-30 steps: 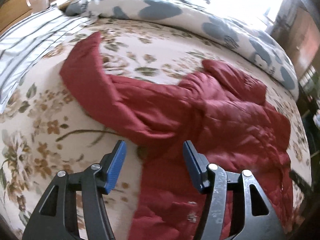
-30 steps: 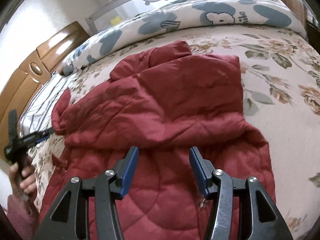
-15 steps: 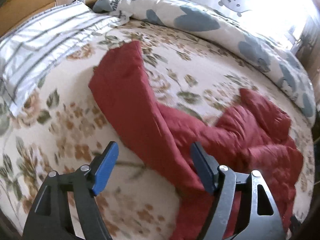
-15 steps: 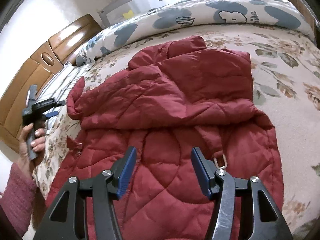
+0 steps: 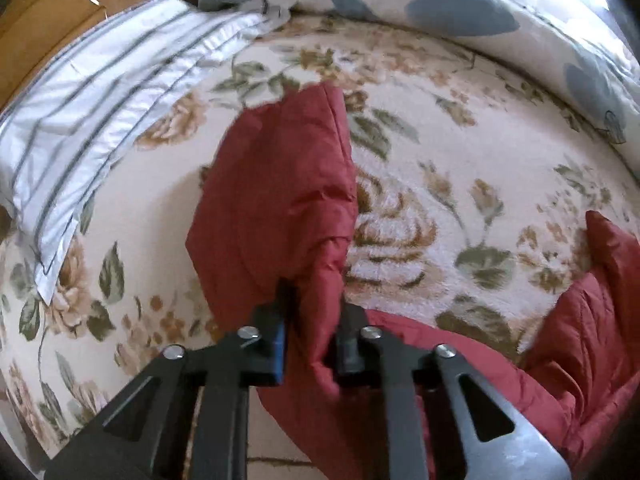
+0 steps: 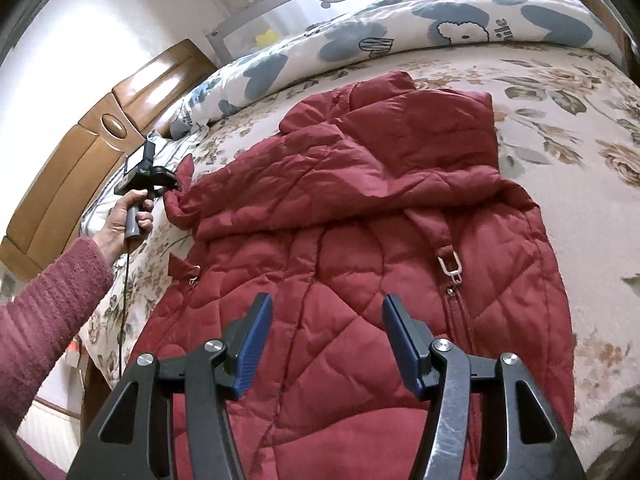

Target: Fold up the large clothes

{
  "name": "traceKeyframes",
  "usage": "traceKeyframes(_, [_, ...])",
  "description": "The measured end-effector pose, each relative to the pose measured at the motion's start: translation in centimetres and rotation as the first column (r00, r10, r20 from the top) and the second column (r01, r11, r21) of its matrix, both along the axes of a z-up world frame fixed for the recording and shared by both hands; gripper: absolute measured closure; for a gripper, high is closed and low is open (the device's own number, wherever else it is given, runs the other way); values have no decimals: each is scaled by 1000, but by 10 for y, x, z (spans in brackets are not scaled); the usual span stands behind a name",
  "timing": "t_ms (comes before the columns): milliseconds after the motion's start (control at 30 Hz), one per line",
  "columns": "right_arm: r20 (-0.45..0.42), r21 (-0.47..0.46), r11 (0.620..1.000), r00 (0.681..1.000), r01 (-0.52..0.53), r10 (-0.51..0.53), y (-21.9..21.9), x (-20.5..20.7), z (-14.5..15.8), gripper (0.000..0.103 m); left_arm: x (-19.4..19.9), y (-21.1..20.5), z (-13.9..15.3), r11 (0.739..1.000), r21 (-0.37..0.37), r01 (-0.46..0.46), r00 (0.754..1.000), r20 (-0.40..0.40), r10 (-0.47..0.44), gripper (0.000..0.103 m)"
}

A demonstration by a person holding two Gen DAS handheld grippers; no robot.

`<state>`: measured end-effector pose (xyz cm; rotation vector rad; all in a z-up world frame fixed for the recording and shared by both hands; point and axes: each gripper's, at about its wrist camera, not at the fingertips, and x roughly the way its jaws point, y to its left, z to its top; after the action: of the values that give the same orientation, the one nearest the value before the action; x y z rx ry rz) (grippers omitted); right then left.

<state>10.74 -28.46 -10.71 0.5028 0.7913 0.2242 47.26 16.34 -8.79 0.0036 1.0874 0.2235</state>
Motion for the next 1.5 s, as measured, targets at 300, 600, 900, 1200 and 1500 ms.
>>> traceKeyframes(300, [29,6,1000,999,21,-21,-3,7,4,43,-62,-13,55,974,-215,66,972,235,-14,97])
traceKeyframes(600, [23,13,1000,999,24,-24,-5,12,3,43,-124,-80,92,901,-343,266,927,347,-141,97])
traceKeyframes(900, [-11,41,997,998,58,-58,-22,21,-10,43,-168,-165,97,804,-357,475,862,373,-344,97])
traceKeyframes(1200, [-1,138,988,997,74,-74,-42,37,-6,43,-193,-226,70,751,-356,556,826,334,-453,97])
traceKeyframes(1500, [-6,374,923,995,94,-100,-68,86,-17,43,-207,-257,32,746,-309,590,807,242,-539,96])
